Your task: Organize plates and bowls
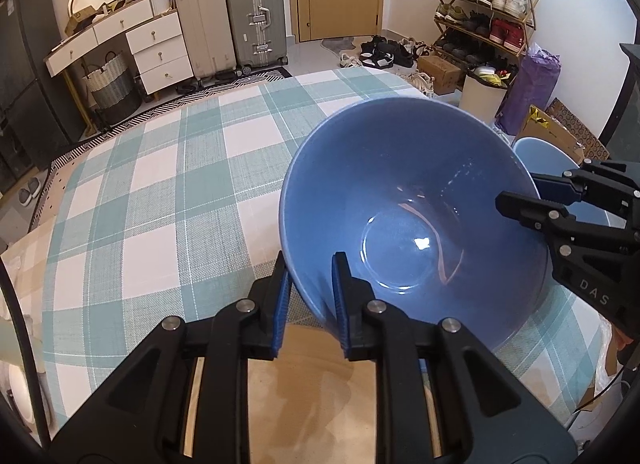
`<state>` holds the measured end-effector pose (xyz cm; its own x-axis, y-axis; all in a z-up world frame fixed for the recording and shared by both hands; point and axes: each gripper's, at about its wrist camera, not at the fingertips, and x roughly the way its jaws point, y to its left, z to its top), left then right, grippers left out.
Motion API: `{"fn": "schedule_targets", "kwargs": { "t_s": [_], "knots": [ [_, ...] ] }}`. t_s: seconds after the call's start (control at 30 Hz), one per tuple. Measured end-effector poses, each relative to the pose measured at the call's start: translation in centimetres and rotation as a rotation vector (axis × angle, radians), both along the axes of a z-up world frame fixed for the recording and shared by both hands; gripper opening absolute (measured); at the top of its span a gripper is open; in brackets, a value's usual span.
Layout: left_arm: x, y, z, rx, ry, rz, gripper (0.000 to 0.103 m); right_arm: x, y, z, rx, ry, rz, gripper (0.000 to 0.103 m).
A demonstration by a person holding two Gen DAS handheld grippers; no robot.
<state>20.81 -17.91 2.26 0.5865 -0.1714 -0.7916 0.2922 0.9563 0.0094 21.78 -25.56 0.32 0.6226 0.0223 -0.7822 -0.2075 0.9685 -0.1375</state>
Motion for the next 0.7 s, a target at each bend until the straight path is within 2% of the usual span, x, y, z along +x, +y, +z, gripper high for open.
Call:
{"fn": "schedule_targets", "kwargs": {
  "t_s": [0.47, 0.7],
  "knots": [
    [-0.06, 0.09, -0.27, 0.0, 0.005, -0.001, 0.018, 0.43, -0.32, -0.32, 0.003, -0.007, 0.0, 0.02],
    [-0.18, 0.52, -0.49, -0.009, 0.013, 0.002, 0.018, 0.23, 0.22, -0.87, -0.063, -0.035, 0.021, 0.02]
  ]
}}
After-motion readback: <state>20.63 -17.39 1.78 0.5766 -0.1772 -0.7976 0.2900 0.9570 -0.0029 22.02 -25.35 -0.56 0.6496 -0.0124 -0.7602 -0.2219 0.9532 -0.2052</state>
